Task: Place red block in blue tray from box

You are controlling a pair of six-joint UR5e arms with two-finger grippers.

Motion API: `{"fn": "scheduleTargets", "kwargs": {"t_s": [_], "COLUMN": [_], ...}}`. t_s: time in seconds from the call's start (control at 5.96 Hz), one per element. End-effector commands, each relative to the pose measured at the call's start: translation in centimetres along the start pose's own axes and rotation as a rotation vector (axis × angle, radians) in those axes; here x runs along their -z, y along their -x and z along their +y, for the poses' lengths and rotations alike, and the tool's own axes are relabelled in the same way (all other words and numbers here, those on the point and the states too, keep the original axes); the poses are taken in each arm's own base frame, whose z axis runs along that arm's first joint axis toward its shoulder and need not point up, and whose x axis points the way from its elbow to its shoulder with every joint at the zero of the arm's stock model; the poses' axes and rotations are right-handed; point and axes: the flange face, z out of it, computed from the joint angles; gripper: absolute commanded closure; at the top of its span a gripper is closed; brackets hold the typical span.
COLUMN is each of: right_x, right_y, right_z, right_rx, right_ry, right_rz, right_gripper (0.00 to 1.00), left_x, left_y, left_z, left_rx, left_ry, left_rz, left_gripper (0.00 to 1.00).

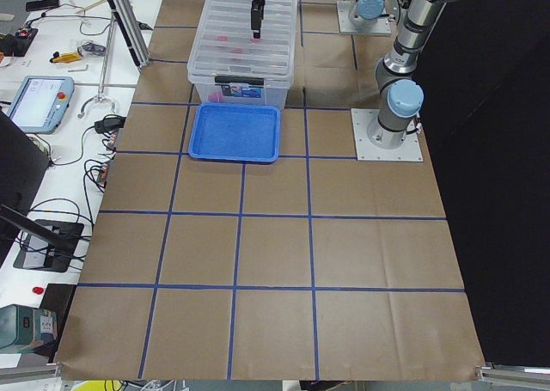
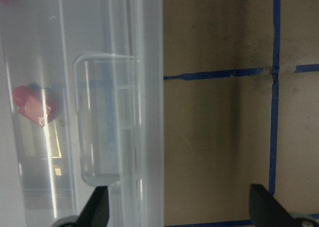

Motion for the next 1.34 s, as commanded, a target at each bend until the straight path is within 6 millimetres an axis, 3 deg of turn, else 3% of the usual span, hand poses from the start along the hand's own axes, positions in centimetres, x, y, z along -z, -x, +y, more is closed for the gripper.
{"fn": "scheduleTargets", "kwargs": {"t_s": [0.0, 0.17, 0.5, 0.84, 1.17], "right_x": [-0.8, -0.8, -1.2, -1.1, -1.1], "right_y": [-0.5, -0.7, -3.4, -4.3, -6.5], "right_z": [0.2, 0.2, -0.4, -0.7, -0.8], "right_rx": [0.0, 0.005, 0.04, 0.077, 0.116], "right_ry": [0.01, 0.01, 0.008, -0.007, -0.012], "right_rz": [0.0, -0.001, -0.003, 0.002, 0.004], "right_gripper": [0.0, 0.0, 0.0, 0.0, 0.0], "left_x": [0.1, 0.1, 0.2, 0.2, 0.2], "left_y": [-0.1, -0.1, 0.0, 0.0, 0.0], "left_z": [0.1, 0.1, 0.0, 0.0, 0.0], "left_rx": [-0.001, -0.001, 0.001, 0.001, 0.001], "left_ry": [-0.001, -0.001, -0.004, -0.004, -0.004], "left_rz": [0.0, 0.0, -0.001, -0.001, -0.001], "left_gripper": [0.02, 0.02, 0.02, 0.02, 0.02]}}
